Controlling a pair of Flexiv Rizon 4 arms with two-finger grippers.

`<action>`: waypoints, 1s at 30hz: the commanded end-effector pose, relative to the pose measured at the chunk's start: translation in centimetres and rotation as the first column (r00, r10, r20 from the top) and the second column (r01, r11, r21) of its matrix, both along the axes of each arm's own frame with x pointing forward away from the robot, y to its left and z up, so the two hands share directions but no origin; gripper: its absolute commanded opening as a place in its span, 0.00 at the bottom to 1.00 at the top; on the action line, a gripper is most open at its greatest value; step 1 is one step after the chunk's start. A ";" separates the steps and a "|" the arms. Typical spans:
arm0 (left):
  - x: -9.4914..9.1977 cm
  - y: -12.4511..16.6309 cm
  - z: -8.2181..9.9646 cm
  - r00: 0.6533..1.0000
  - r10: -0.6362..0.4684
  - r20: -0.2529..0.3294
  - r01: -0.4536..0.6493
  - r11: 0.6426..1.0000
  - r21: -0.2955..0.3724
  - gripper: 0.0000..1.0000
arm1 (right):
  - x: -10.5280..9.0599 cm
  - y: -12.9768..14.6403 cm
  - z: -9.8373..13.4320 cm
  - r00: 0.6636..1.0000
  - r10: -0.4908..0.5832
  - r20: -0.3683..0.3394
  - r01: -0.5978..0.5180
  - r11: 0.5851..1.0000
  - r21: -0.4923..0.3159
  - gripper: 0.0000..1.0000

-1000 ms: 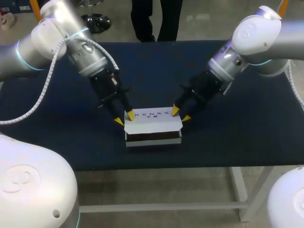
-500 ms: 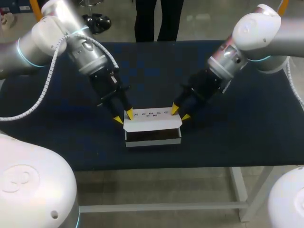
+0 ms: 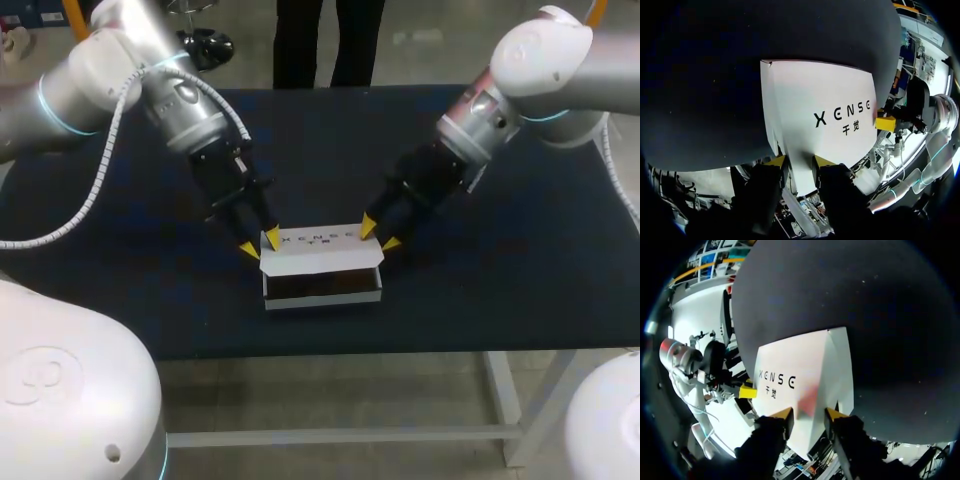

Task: Assemble the packaging by folding the flat box into shape, placing the metal phone stand inside, and closing the box properly

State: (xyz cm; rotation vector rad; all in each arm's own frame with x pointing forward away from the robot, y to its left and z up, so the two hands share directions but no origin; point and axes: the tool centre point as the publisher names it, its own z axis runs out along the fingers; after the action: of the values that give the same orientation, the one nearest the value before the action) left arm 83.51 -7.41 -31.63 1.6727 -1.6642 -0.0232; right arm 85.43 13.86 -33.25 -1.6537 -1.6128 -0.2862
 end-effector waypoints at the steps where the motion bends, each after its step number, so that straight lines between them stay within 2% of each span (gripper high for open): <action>1: 0.4 -0.5 0.2 1.000 -0.013 -0.016 0.014 1.000 0.010 0.34 | 0.6 0.4 0.2 1.000 0.016 -0.017 -0.016 1.000 0.010 0.44; 30: 0.5 -0.7 0.0 0.993 -0.052 -0.107 0.052 0.999 -0.001 0.35 | 1.1 0.2 0.3 0.993 0.046 -0.109 -0.041 0.998 0.043 0.44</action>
State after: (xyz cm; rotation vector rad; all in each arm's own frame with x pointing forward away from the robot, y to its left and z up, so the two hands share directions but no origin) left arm 83.59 -7.60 -31.51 1.6135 -1.6288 -0.1239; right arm 85.92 13.63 -32.83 -1.6021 -1.5555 -0.2208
